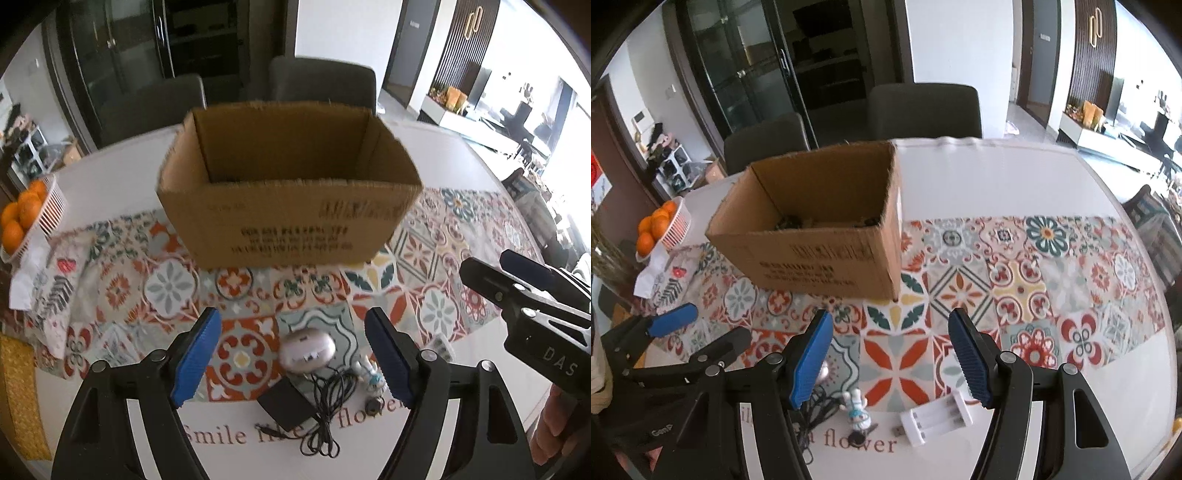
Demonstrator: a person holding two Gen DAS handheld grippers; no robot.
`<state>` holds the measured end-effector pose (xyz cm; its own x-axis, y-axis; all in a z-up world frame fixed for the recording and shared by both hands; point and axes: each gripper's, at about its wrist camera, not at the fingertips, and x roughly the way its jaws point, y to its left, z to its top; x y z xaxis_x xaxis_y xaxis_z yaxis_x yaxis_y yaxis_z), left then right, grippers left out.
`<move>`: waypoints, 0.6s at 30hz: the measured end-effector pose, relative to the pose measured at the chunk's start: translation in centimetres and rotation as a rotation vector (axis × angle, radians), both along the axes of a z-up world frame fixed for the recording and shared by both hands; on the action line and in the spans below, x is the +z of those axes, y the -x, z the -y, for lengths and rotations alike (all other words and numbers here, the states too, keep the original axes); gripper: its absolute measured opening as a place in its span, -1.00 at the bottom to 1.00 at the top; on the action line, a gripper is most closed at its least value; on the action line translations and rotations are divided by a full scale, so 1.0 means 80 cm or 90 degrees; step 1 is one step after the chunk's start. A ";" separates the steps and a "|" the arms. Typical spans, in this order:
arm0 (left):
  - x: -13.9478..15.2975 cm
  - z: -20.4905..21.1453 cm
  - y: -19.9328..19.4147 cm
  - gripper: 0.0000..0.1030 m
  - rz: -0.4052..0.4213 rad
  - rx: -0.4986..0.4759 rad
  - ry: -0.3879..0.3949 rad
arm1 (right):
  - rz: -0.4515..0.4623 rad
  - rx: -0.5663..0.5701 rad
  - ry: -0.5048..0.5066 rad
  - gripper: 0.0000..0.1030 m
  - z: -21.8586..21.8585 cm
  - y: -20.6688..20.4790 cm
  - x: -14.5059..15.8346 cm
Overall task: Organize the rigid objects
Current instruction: 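Withdraw both grippers from the box and lower toward the remaining items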
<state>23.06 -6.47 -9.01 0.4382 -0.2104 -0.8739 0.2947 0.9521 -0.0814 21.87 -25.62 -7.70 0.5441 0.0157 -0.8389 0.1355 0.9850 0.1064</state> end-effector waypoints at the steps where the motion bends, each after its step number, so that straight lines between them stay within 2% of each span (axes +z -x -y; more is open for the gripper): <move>1: -0.005 0.002 0.001 0.55 -0.009 -0.001 0.001 | -0.007 -0.003 -0.003 0.27 0.001 0.001 -0.003; 6: -0.033 0.011 0.002 0.58 -0.054 -0.005 -0.005 | -0.054 -0.007 -0.005 0.27 0.008 0.004 -0.025; 14: -0.070 0.016 -0.003 0.62 -0.120 0.000 -0.011 | -0.186 0.023 -0.017 0.28 0.013 -0.007 -0.070; 18: -0.084 0.018 -0.010 0.66 -0.149 0.006 -0.014 | -0.246 0.046 -0.016 0.45 0.014 -0.014 -0.089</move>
